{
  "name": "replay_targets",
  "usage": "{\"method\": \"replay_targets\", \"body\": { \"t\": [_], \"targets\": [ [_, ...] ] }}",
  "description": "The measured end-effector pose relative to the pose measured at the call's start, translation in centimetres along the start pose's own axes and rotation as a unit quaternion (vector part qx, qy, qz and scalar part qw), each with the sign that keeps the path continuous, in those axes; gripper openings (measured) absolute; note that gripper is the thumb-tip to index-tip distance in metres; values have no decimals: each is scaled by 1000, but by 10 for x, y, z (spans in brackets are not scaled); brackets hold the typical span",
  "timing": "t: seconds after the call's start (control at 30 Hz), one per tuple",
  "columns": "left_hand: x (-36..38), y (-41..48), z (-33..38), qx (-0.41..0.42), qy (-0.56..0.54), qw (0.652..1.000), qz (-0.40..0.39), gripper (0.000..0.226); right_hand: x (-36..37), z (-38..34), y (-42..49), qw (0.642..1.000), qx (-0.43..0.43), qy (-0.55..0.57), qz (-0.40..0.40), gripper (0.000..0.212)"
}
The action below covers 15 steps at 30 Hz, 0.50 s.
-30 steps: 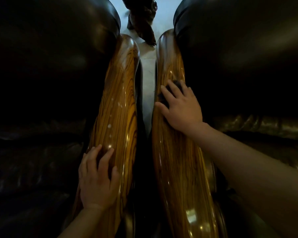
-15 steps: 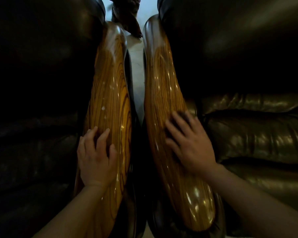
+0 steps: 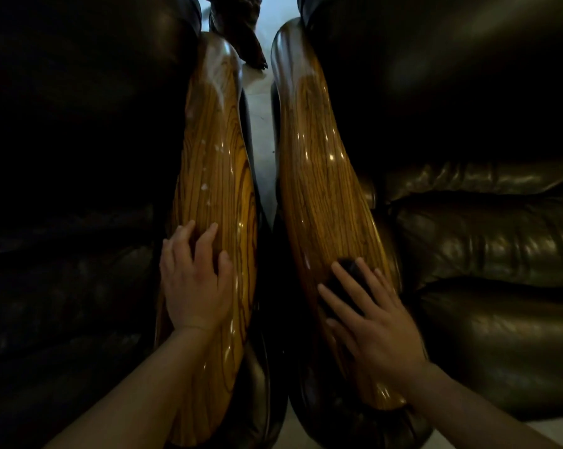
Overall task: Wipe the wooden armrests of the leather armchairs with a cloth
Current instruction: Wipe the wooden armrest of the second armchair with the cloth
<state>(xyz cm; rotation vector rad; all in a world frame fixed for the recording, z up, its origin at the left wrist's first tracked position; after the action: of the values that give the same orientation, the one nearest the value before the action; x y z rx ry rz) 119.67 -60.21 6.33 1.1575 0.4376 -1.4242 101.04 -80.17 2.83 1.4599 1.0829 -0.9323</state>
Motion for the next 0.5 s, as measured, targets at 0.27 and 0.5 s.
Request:
{"method": "replay_targets", "body": {
  "t": [0.27, 0.5],
  "targets": [
    [-1, -10, -21, 59, 31, 995, -77, 55, -16, 27, 132, 982, 163, 22, 96, 44],
    [-1, -27, -32, 57, 29, 998, -30, 53, -35, -9, 158, 934, 140, 293, 147, 33]
  ]
}}
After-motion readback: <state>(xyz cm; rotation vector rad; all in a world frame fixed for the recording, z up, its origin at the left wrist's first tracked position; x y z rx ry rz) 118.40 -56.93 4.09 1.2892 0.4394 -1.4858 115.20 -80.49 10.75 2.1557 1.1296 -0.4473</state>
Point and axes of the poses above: each hand's wrist, its own y-axis towards the middle knuckle, its own x-axis out of the palm, z = x × y, the point moved 8 cm from there along y, towards the middle knuckle, and after that the axes turned 9 degrees about z, right-handed, at the moved point
